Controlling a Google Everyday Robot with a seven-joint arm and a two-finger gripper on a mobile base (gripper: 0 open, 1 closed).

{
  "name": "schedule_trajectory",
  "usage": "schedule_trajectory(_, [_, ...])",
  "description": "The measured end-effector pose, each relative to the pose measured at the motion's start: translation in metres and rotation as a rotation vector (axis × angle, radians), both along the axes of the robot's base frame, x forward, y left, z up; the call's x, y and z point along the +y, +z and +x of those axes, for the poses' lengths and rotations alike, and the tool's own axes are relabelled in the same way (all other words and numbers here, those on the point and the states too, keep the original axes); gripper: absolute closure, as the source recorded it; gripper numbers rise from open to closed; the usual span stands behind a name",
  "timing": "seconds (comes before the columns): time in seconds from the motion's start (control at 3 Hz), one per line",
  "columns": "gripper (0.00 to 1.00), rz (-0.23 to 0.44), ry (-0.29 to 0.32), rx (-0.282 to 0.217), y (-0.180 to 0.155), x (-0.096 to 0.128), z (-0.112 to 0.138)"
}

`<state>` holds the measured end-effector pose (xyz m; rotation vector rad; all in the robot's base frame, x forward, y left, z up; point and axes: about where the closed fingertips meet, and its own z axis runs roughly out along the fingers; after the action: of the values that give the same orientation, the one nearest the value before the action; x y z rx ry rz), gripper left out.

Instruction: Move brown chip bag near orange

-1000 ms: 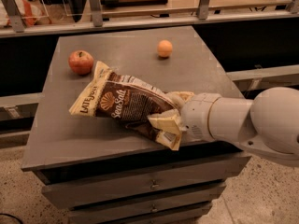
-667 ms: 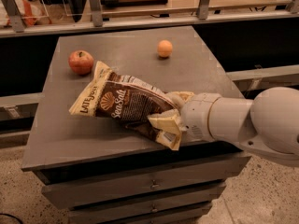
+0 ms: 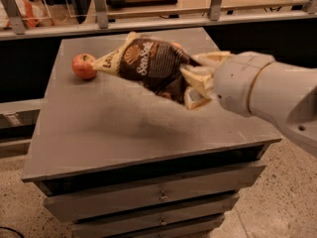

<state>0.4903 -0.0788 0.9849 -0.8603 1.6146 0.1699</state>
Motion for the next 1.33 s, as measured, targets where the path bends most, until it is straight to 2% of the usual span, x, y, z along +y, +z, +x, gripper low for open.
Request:
schedule_trajectory(0.33, [1.0,-0.066,-0.123,-0.138,0.055,-0.036,-0.004])
schedule_trajectory(1.0, [1.0,-0.241,-0.51,-0.197,0.064,-0.156,-0.035])
schedule_trajectory(1.33, [1.0,-0.298,-0.647,-0.229,0.067,-0.2,-0.054])
